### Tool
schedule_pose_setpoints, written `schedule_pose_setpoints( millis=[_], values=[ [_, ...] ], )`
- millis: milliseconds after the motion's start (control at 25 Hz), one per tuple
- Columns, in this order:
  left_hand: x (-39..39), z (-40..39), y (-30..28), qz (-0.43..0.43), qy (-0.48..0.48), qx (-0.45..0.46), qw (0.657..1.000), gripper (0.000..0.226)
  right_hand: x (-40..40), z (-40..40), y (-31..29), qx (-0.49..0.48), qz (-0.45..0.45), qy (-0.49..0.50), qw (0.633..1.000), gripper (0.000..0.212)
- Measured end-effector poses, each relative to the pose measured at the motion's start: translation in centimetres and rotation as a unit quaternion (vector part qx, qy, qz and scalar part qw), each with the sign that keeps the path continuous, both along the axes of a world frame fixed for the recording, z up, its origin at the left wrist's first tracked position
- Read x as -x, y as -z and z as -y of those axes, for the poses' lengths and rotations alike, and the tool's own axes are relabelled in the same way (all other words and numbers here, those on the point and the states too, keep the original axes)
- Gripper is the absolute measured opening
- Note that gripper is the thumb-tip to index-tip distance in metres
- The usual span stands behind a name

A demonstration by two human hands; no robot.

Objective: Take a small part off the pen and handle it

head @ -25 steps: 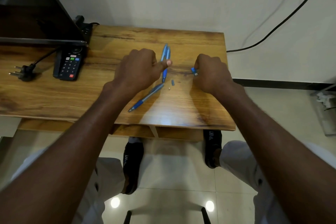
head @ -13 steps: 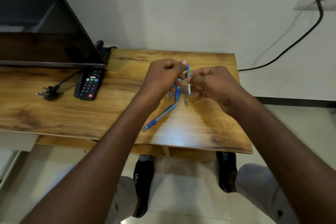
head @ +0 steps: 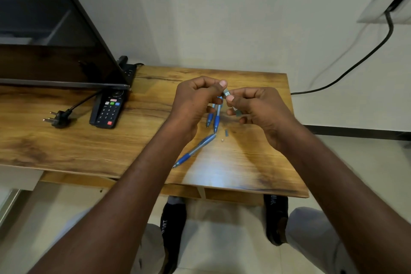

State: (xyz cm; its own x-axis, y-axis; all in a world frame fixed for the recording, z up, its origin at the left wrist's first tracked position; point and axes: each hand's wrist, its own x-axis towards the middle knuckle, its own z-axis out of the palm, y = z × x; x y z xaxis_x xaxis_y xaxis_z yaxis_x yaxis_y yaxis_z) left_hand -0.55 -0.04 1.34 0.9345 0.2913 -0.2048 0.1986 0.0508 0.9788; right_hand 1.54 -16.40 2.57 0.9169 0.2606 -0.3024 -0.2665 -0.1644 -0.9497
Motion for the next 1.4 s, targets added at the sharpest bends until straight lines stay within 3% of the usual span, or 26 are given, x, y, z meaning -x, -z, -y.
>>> schedule_pose_setpoints(
  millis=[400, 800, 1000, 1200, 1400],
  values=[
    [0.5, 0.1, -0.6, -0.005, -0.023, 0.021, 1.0, 0.013, 0.1, 0.1, -0.1, -0.065, -0.039, 0.011, 0.997, 0.017],
    [0.5, 0.0, -0.9, -0.051, -0.073, 0.108, 0.99, 0.017, 0.2, -0.2, -0.2, -0.088, -0.054, 0.03, 0.994, 0.017],
    [0.6, -0.6, -1.1, -0.029, -0.026, 0.125, 0.991, 0.02, 0.0, 0.0, -0.2, -0.118, -0.069, 0.042, 0.99, 0.021],
    [0.3, -0.4, -1.0, -0.024, -0.023, 0.191, 0.981, 0.023, -0.2, -0.1, -0.1, -0.13, -0.076, 0.064, 0.987, 0.02],
    [0.2, -0.2, -1.5, -0.069, -0.036, 0.344, 0.936, 0.027, -0.3, 0.0, -0.2, -0.141, -0.06, 0.083, 0.985, 0.019]
  ],
)
